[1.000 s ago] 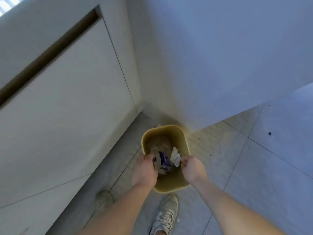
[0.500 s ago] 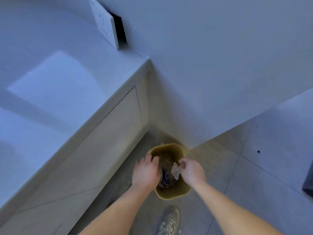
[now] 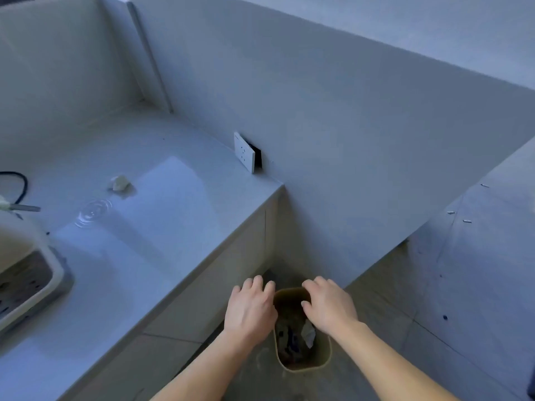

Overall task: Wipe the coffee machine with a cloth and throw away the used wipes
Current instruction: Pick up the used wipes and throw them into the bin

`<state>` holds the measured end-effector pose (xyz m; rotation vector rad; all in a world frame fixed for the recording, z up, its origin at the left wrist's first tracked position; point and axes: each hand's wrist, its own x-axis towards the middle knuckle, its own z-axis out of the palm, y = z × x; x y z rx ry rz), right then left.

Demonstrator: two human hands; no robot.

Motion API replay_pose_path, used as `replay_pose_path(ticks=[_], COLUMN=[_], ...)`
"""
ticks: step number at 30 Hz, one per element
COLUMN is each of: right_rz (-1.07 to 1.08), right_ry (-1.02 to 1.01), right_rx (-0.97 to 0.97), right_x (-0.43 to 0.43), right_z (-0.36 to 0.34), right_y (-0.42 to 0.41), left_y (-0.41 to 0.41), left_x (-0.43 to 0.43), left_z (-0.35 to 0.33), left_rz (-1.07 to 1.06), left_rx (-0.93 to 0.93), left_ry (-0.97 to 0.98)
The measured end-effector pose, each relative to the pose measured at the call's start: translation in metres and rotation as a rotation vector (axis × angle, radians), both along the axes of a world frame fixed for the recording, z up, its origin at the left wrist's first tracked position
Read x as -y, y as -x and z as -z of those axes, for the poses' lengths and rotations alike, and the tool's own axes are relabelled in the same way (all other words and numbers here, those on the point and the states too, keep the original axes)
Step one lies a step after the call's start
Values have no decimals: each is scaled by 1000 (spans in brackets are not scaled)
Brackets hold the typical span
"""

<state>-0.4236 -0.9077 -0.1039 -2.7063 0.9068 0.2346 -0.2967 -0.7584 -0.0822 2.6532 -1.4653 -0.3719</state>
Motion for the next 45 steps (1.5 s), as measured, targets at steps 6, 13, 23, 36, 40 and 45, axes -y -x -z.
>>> replay_pose_path(ticks=[6,13,23,36,40,45], right_rz=[-31,-163,-260,-298,-339,-420], right_ry=[26,45,28,-31,-39,-78], right_rx=[207,289,288,268,241,214], right_x=[-7,-19,-65,-123,-117,-100], right_z=[-78,-133,-171,-175,-171,-163], right_y=[-24,-77,-176,-290,-321,-374], left_y=[-29,-61,-135,-220,-243,-278], left_x=[-27,-53,-102,-139,-140,-137], left_z=[-74,-121,-147,-139,-130,-118], left_rz=[-95,-225,-362,-458,-506,-614], left_rx=[163,204,233,120,115,98], left_ry=[130,154,159,134,98,49])
